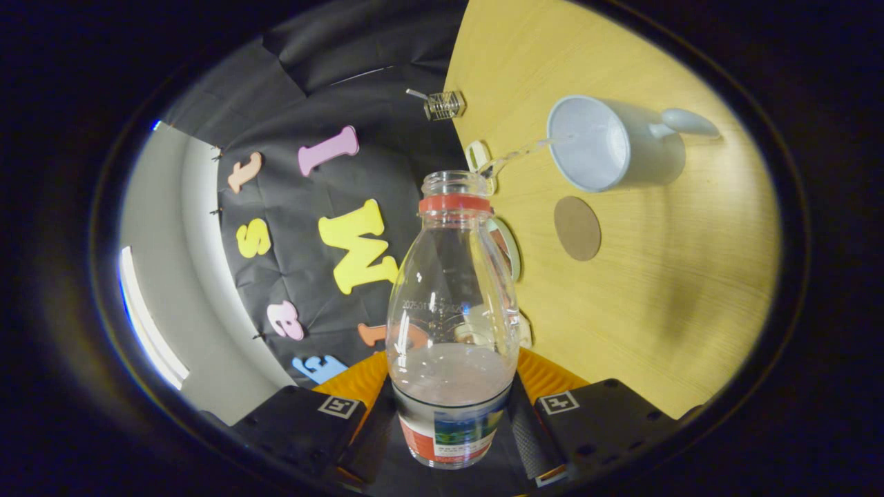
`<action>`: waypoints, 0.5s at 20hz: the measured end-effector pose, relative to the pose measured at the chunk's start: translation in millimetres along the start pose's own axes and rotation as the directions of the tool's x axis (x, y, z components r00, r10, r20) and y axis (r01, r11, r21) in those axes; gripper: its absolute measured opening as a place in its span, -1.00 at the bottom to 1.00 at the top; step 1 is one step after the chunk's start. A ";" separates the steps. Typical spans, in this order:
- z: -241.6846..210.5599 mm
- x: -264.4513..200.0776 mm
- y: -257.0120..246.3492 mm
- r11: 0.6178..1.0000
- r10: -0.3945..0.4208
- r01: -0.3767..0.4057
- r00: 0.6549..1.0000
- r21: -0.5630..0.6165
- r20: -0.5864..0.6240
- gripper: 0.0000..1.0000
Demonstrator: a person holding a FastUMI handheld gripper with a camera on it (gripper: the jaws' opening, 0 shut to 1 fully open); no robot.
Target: Take the bottle from table, then pour the juice into the cup, finally place the bottle on the coaster
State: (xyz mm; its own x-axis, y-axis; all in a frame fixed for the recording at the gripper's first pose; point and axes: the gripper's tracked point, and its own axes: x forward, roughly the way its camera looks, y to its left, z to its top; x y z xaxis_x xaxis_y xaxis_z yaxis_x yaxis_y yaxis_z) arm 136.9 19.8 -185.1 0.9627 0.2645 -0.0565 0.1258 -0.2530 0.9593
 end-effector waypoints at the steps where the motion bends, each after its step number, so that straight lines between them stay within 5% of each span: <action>1: 1.7 0.5 2.1 1.000 0.001 -0.001 1.000 0.007 0.003 0.59; 10: 3.6 2.6 14.4 0.998 0.001 0.000 1.000 0.065 -0.010 0.60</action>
State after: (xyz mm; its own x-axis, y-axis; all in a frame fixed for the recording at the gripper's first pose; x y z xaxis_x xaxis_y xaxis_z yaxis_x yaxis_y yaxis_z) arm 142.1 13.5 -172.5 0.9605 0.2731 -0.0530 0.1407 -0.3125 0.9394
